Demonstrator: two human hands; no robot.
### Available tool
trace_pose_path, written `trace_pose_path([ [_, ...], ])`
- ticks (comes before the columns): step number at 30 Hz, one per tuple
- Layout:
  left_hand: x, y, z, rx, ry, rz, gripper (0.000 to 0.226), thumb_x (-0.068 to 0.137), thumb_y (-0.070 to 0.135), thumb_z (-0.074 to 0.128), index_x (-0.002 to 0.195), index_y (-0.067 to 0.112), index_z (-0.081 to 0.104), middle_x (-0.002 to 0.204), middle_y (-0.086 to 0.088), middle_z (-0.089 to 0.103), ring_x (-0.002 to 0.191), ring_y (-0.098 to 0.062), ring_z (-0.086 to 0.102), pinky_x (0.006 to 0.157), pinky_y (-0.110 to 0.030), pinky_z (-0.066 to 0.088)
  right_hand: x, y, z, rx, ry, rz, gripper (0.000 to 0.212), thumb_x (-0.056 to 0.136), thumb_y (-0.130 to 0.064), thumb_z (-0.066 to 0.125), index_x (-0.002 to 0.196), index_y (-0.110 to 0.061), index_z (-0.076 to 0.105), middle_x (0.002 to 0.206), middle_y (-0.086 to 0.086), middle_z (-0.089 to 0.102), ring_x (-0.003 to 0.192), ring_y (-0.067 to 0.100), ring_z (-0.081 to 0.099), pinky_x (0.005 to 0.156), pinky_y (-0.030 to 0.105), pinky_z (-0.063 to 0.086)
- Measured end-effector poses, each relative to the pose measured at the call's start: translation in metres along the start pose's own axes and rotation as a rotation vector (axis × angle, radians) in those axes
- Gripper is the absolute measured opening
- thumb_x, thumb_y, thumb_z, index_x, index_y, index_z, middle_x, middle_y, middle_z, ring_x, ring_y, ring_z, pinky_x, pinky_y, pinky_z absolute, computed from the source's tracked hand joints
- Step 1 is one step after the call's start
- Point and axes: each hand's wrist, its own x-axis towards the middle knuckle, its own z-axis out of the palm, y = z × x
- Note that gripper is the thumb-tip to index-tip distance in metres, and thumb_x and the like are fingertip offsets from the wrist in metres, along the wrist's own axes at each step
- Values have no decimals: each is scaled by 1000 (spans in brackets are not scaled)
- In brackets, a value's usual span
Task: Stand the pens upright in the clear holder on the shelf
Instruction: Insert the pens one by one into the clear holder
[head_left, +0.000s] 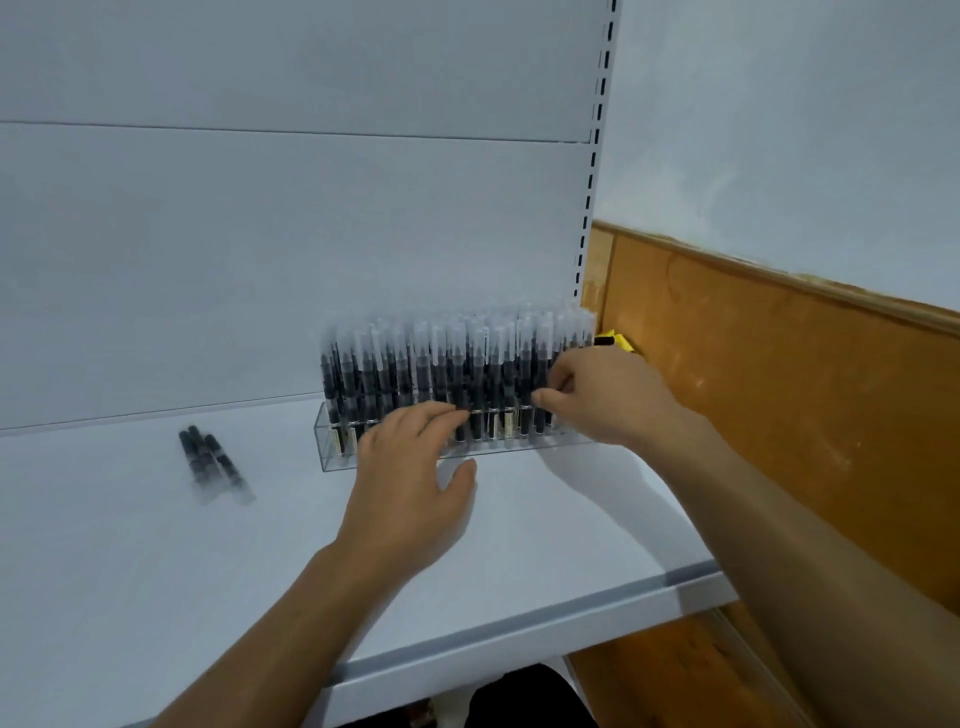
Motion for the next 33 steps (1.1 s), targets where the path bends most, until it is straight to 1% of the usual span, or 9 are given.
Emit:
trace_pose_path([
  [5,-6,-39,-50,-36,82,-84,37,88,40,53,121,26,63,119,13,58,111,-5,49,95,-28,38,-10,-55,18,209,-64,-190,22,94,-45,54,99,-27,66,97,-9,68,89,14,61,81,36,53],
  [8,-22,-83,-84,-26,108,-335,23,91,32,59,114,31,64,113,16,57,105,-4,52,87,-24,39,-12,-106,48,344,-169,-397,24,96,-40,52,113,-29,64,115,-8,63,105,14,58,92,35,48],
  [12,-45,-138,-123,28,98,-663,23,90,33,59,112,32,63,116,12,59,103,-10,59,91,-32,45,-10,-173,85,440,-276,-594,37,98,-43,47,134,-33,51,145,-12,44,134,12,40,111,32,33],
  [16,-50,-164,-132,89,-14,-754,36,91,39,56,124,25,60,123,7,62,105,-12,59,93,-30,44,7,-221,109,371,-310,-604,51,100,-48,40,148,-33,34,161,-5,20,148,16,16,118,36,19],
  [19,-36,-171,-130,164,-95,-782,37,91,42,54,120,20,62,116,3,64,102,-15,59,84,-26,42,12,-233,121,306,-255,-641,47,101,-43,36,146,-27,38,145,1,44,134,23,36,108,36,32],
  [21,-16,-174,-132,220,-196,-836,36,90,47,55,100,14,67,99,-1,67,87,-17,60,71,-27,42,10,-232,125,325,-179,-662,40,102,-36,37,139,-23,44,126,1,55,119,23,46,94,33,38],
  [24,13,-176,-135,288,-352,-920,41,85,49,61,72,12,56,71,-2,58,64,-16,54,60,-26,40,12,-230,127,384,-98,-634,27,100,-33,42,120,-21,55,109,-1,62,106,22,54,74,29,35],
  [28,37,-176,-136,270,-466,-967,40,87,49,62,72,12,53,70,-3,60,64,-19,60,77,-29,56,13,-228,125,361,-67,-624,31,98,-38,43,124,-25,54,109,-5,63,106,20,53,75,30,36],
  [33,51,-178,-133,245,-570,-1005,36,85,47,66,80,11,59,78,-4,66,68,-19,65,84,-31,57,12,-229,120,339,-53,-621,24,97,-37,44,115,-24,56,98,-4,58,104,22,50,71,29,30],
])
